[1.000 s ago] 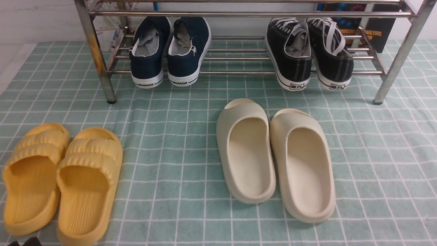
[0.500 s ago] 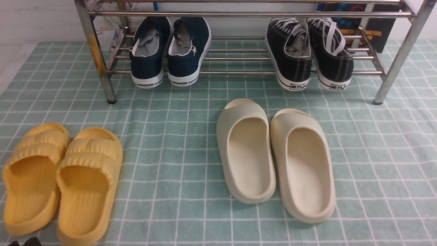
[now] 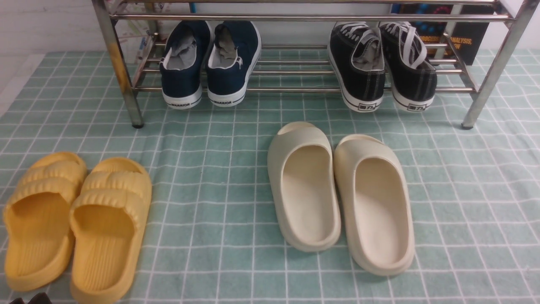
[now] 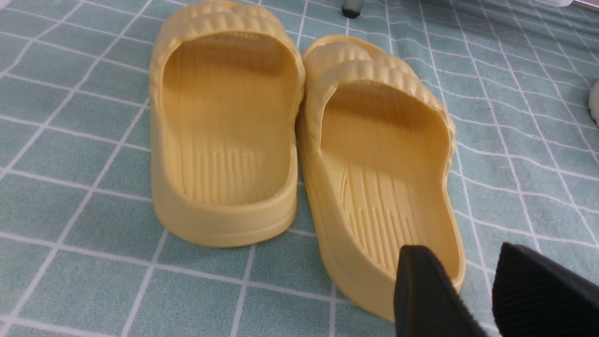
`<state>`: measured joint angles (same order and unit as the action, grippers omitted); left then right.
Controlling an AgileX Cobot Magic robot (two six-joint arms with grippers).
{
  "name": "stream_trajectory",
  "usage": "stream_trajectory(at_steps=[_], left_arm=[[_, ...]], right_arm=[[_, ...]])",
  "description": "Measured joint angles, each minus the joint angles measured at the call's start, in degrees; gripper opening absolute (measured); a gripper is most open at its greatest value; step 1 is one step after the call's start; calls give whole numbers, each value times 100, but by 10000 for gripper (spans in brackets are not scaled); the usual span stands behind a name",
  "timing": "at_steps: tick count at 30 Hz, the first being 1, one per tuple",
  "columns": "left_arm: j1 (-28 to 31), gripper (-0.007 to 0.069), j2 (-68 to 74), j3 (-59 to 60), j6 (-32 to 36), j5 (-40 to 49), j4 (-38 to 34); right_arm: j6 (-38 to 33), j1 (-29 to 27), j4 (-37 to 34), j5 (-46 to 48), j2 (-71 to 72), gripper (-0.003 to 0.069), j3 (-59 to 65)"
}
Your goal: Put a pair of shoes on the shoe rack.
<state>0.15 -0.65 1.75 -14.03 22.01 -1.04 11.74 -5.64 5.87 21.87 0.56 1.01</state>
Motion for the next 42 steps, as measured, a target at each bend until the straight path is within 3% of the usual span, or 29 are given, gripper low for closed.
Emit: stream_trajectory(at_steps=[42], left_arm=[[0,239,0,0,0,0,0]], right_arm=[[0,0,0,0,0,29,0]])
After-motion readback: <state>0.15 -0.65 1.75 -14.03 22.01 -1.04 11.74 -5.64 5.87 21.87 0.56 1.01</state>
